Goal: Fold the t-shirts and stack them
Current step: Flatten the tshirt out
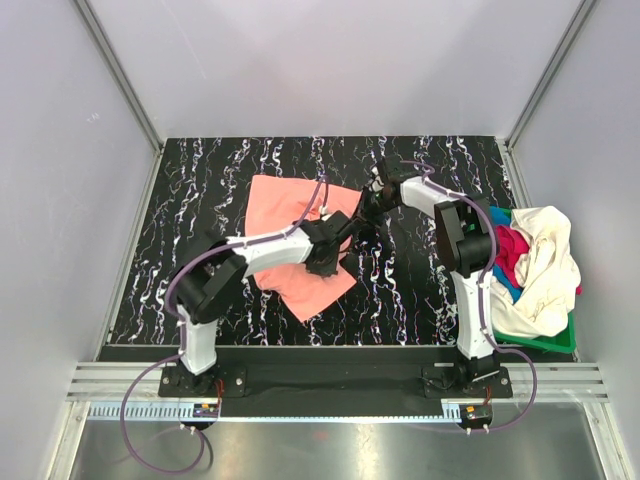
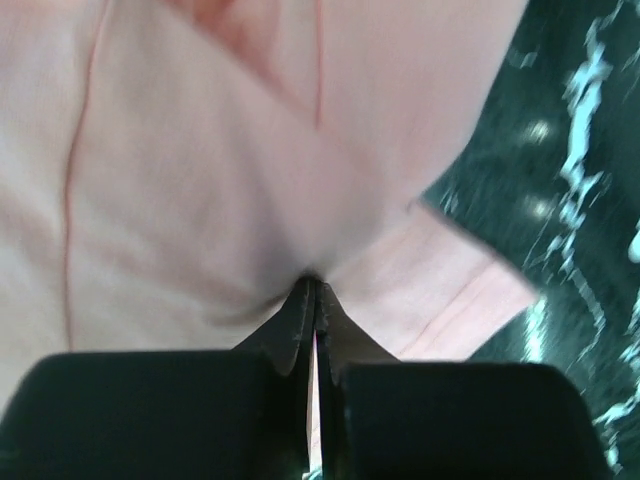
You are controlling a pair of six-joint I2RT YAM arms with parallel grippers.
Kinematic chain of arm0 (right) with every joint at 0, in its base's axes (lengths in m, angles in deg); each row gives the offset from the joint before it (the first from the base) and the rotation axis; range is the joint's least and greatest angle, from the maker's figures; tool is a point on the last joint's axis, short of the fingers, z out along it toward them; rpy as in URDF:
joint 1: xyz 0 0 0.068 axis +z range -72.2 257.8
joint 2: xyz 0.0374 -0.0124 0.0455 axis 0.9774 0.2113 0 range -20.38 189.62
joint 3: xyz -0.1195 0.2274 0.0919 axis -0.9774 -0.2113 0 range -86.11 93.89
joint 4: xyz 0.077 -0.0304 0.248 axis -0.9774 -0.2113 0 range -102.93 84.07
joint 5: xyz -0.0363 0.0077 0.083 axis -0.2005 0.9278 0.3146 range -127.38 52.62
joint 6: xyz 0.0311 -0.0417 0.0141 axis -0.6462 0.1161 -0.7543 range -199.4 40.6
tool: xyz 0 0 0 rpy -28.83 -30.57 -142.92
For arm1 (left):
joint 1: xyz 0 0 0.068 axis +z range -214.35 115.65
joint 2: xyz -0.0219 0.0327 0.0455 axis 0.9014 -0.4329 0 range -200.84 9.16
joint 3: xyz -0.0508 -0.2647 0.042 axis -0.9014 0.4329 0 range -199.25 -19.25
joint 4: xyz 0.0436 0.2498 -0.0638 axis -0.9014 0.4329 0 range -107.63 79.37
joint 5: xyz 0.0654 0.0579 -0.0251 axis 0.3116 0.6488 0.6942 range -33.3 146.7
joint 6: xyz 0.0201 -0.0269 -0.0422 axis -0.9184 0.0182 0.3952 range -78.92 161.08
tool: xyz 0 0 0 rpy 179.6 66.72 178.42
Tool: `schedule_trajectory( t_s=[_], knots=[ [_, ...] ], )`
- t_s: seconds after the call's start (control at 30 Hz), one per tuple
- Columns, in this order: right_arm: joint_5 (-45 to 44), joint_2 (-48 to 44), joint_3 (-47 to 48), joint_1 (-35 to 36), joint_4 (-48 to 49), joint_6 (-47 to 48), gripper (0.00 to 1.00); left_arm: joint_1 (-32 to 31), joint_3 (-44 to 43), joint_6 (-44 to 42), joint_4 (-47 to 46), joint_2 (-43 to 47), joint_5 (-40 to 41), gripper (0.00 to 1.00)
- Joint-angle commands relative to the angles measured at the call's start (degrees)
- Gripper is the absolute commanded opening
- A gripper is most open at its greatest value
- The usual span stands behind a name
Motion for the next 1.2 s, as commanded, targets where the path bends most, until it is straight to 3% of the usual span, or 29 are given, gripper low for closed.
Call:
schedule_trajectory(
  t_s=[0.0,0.23,0.4,0.43,0.47,0.57,0.67,0.8,0.93,1.17],
  knots=[
    [-1.2,-1.1,1.4,-0.1,-0.6,0.1,0.0,-0.1,3.0,-3.3,-1.5,8.1,-0.9,0.0],
    [-8.7,-10.1,0.0,0.0,-5.7,3.1,0.0,0.0,4.6,-6.0,0.7,22.8,-0.2,0.0],
    [-11.8,-21.6,-3.9,0.3,-8.6,3.5,0.0,-0.1,2.8,-8.4,5.1,30.9,-2.0,0.0],
    [-11.8,-23.8,-5.4,0.7,-8.6,3.2,0.0,0.0,2.8,-8.3,5.6,31.7,-2.5,0.04],
    [-12.2,-28.0,-5.7,1.3,-8.9,3.4,0.0,-0.1,3.4,-8.6,5.8,34.3,-2.8,0.27],
    [-14.2,-35.7,-4.9,4.6,-11.6,5.5,0.0,0.3,6.2,-8.7,2.3,42.4,-3.4,0.62],
    [-13.9,-42.2,-2.7,8.4,-12.6,6.4,0.0,2.0,6.2,-10.6,-0.9,48.6,-7.6,0.71],
    [-17.8,-48.3,3.1,15.8,-15.4,6.5,0.0,5.6,2.3,-10.6,3.5,52.9,-4.7,0.71],
    [-25.7,-53.8,16.6,17.6,-17.0,4.1,0.0,10.4,0.1,-11.0,6.7,59.3,-1.8,0.71],
    [-28.6,-49.1,44.9,17.7,-18.9,11.5,0.0,13.7,-3.2,-12.9,10.1,62.5,-2.3,0.79]
  ],
)
